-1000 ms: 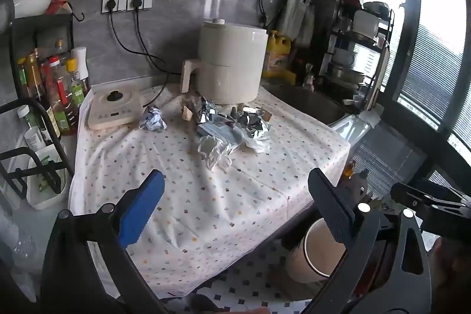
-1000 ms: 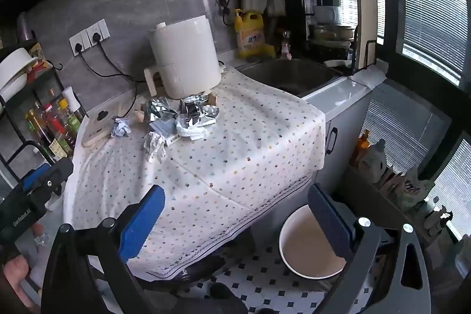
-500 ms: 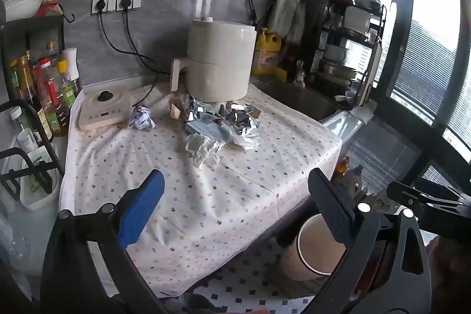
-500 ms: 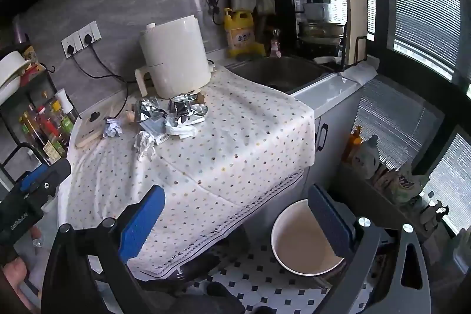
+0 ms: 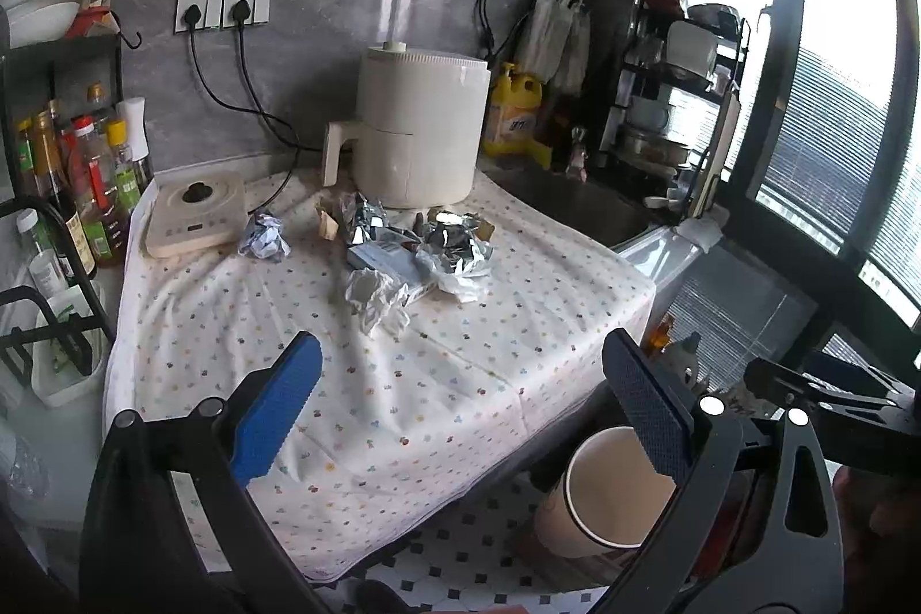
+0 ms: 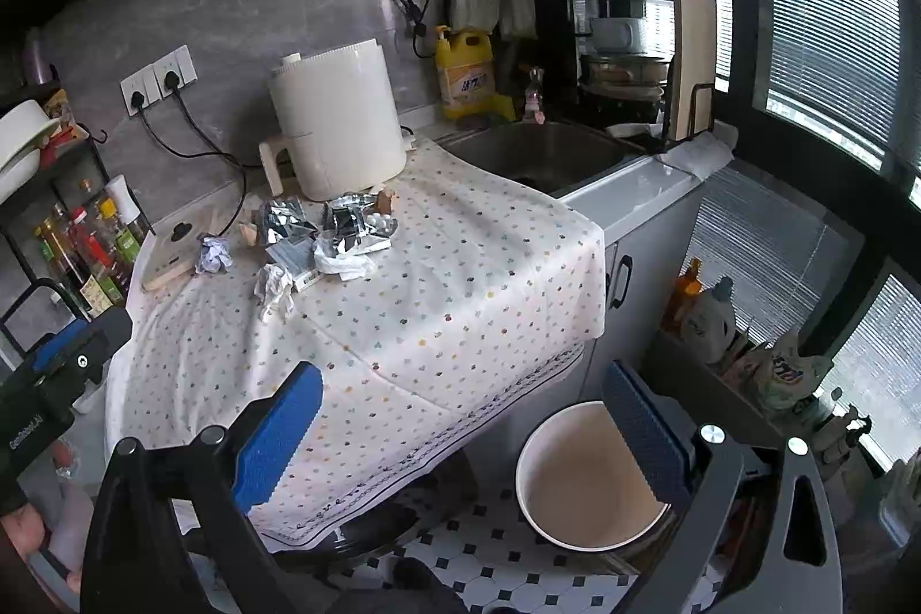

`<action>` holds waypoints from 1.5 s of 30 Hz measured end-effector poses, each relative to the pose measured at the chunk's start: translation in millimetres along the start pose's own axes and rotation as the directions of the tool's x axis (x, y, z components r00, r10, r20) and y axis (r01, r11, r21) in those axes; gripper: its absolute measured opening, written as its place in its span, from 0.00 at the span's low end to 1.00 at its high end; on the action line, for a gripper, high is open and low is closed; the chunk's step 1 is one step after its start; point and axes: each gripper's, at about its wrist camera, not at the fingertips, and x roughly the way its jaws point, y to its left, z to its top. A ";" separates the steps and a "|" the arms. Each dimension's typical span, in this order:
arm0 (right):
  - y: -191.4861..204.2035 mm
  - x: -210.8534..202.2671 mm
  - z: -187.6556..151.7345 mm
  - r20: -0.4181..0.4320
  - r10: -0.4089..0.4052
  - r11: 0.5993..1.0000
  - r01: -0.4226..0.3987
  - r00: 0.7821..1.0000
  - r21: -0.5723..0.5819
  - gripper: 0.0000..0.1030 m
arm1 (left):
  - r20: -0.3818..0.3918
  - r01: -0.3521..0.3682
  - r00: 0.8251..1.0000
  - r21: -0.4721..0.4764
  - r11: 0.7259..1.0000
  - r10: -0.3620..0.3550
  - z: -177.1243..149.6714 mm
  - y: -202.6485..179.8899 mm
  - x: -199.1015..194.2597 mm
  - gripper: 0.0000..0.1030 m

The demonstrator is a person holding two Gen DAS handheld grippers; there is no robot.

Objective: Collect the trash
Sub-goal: 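Move both tools toward the pile of foil wrappers on the cloth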

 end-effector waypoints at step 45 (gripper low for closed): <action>-13.8 10.1 20.9 0.047 0.026 0.999 -0.027 0.999 0.018 0.93 | 0.040 -0.097 0.994 -0.037 0.995 0.099 8.1 -4.5 -23.8 0.94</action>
